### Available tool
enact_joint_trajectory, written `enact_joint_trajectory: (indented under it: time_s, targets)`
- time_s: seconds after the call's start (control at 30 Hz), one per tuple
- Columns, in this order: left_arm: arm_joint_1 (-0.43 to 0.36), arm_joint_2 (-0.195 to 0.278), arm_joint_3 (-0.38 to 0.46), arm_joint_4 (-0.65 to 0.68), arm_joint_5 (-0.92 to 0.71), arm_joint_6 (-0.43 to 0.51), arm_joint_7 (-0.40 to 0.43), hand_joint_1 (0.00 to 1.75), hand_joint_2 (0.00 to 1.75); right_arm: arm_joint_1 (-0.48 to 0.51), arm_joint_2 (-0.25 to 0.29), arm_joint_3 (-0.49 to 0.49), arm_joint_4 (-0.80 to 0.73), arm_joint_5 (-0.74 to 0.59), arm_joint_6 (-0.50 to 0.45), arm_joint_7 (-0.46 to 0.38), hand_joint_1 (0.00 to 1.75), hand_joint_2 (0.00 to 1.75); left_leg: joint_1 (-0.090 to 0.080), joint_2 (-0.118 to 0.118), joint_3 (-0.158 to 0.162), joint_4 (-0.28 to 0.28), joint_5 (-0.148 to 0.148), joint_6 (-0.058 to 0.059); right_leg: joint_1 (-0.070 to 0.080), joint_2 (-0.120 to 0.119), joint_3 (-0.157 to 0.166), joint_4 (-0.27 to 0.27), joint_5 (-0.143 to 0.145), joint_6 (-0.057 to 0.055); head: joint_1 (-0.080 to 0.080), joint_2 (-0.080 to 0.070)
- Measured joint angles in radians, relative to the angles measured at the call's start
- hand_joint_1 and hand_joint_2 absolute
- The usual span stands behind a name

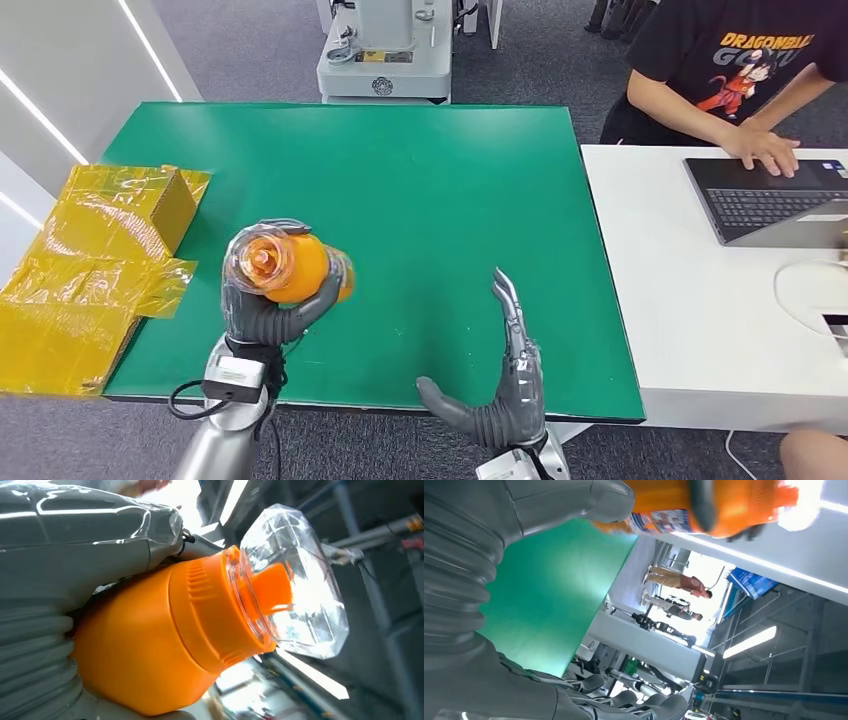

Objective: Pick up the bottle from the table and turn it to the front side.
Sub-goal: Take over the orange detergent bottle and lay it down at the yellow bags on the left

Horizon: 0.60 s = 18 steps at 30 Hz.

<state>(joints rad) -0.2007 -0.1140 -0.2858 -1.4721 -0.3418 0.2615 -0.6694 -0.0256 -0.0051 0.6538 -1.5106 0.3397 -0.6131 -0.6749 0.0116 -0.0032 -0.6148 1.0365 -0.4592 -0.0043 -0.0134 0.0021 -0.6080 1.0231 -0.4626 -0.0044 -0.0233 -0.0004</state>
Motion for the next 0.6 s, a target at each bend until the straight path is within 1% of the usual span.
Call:
enact_joint_trajectory:
  time_s: [0.07,0.17,0.23,0.3,0.43,0.5,0.6]
  targets:
    - [-0.014,0.053,0.020,0.000,-0.163,0.092,0.050,1.75,1.75,0.020,0.007,0.000,-0.029,-0.002,0.029,-0.001,0.00,1.75,0.000,0.000,0.000,0.000,0.000,0.000,0.000,0.000,0.000,0.000,0.000,0.000,0.000,0.000]
    - [-0.024,0.114,0.048,0.000,-0.258,0.138,0.101,1.75,1.75,0.027,0.013,-0.002,-0.051,-0.010,0.058,-0.003,0.00,1.75,0.000,0.000,0.000,0.000,0.000,0.000,0.000,0.000,0.000,0.000,0.000,0.000,0.000,0.000]
    - [-0.031,0.154,0.066,0.000,-0.277,0.144,0.114,1.75,1.75,0.029,0.016,-0.003,-0.065,-0.014,0.070,-0.003,0.00,1.75,0.001,0.001,0.000,0.000,0.000,0.000,0.000,0.001,0.000,0.000,0.000,-0.001,0.000,0.000]
    - [-0.036,0.181,0.079,0.000,-0.282,0.146,0.117,1.75,1.75,0.032,0.019,-0.004,-0.075,-0.016,0.076,-0.003,0.00,1.75,0.000,0.001,0.001,0.000,0.000,0.000,0.000,0.001,0.000,0.000,0.000,-0.001,0.000,0.000]
    - [-0.038,0.205,0.086,0.000,-0.296,0.151,0.124,1.75,1.75,0.033,0.023,-0.007,-0.085,-0.018,0.081,-0.004,0.00,1.75,0.000,0.001,0.000,0.000,0.000,0.000,0.000,0.000,0.000,0.000,0.000,-0.001,0.000,0.000]
    - [-0.041,0.224,0.087,0.000,-0.343,0.158,0.160,1.75,1.75,0.033,0.025,-0.010,-0.088,-0.019,0.092,-0.005,0.00,1.75,0.000,0.001,0.000,0.000,0.000,0.000,0.000,0.001,0.000,0.000,0.000,-0.001,0.000,0.000]
    - [-0.057,0.286,0.090,0.003,-0.489,0.150,0.255,1.75,1.75,0.034,0.034,-0.023,-0.100,-0.023,0.125,-0.003,0.00,1.75,0.000,0.002,0.000,0.000,0.000,0.000,0.000,0.001,0.000,0.000,0.000,-0.001,0.000,0.000]
